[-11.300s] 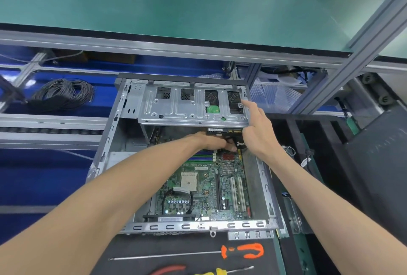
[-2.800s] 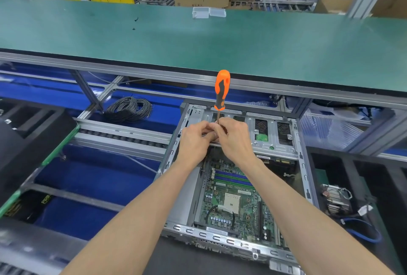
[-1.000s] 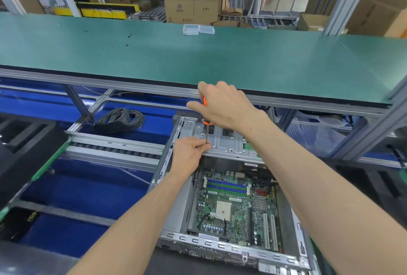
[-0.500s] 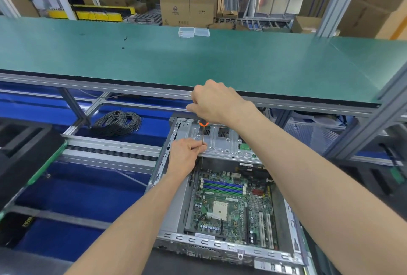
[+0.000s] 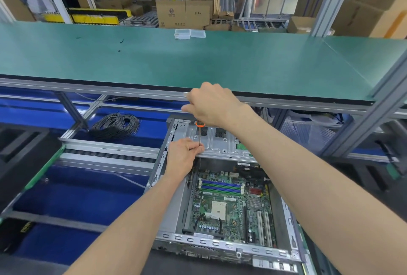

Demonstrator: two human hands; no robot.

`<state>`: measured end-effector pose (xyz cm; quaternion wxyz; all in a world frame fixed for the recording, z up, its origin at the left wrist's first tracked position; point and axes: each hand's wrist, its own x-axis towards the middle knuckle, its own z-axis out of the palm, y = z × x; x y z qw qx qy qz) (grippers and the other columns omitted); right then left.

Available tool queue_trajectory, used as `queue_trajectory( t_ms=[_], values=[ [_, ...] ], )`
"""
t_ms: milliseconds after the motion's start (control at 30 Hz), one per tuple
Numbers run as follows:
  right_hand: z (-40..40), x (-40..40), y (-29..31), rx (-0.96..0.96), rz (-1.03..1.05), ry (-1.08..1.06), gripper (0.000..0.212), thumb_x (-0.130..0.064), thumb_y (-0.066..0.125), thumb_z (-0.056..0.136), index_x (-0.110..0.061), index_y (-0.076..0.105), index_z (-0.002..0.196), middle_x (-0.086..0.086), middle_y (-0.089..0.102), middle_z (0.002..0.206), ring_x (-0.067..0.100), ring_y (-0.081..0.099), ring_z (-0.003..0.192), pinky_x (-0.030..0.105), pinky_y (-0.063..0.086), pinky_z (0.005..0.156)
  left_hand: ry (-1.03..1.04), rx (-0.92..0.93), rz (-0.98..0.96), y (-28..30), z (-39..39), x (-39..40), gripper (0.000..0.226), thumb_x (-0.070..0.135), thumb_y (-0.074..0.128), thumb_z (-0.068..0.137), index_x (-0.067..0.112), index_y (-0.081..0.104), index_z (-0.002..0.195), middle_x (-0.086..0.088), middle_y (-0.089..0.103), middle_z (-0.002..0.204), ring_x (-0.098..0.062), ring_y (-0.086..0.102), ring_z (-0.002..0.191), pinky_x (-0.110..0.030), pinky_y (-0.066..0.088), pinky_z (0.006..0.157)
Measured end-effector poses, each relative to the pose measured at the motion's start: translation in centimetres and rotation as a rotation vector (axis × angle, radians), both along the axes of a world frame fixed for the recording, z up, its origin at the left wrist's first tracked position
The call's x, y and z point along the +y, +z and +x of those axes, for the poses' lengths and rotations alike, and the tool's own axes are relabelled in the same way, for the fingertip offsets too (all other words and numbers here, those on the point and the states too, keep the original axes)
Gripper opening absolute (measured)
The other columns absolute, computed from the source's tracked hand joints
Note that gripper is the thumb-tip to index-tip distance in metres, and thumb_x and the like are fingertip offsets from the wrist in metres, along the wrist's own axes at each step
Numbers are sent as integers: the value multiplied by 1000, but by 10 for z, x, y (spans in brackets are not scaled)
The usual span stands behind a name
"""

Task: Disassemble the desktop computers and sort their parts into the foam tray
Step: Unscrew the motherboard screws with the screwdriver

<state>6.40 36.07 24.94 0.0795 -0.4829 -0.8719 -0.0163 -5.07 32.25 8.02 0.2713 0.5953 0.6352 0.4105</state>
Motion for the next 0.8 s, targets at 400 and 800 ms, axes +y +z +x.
queue_trajectory(
  t_ms=[400, 800],
  values=[
    [4, 1, 6, 91, -140, 82, 16, -34, 59, 85, -20, 55, 79, -1, 49, 75, 30, 54, 77, 33, 39, 63, 15, 12, -16, 0, 1, 2, 9, 16, 78, 86, 12, 82, 93, -2, 71, 84, -15, 67, 83, -30, 51, 85],
    [7, 0, 14, 77, -234, 169, 21, -9, 61, 75, -15, 67, 94, -7, 55, 76, 24, 56, 82, 26, 40, 59, 10, 20, -18, -1, -1, 3, 9, 14, 77, 86, 8, 81, 92, 4, 67, 81, -6, 62, 76, -3, 38, 70]
  ],
)
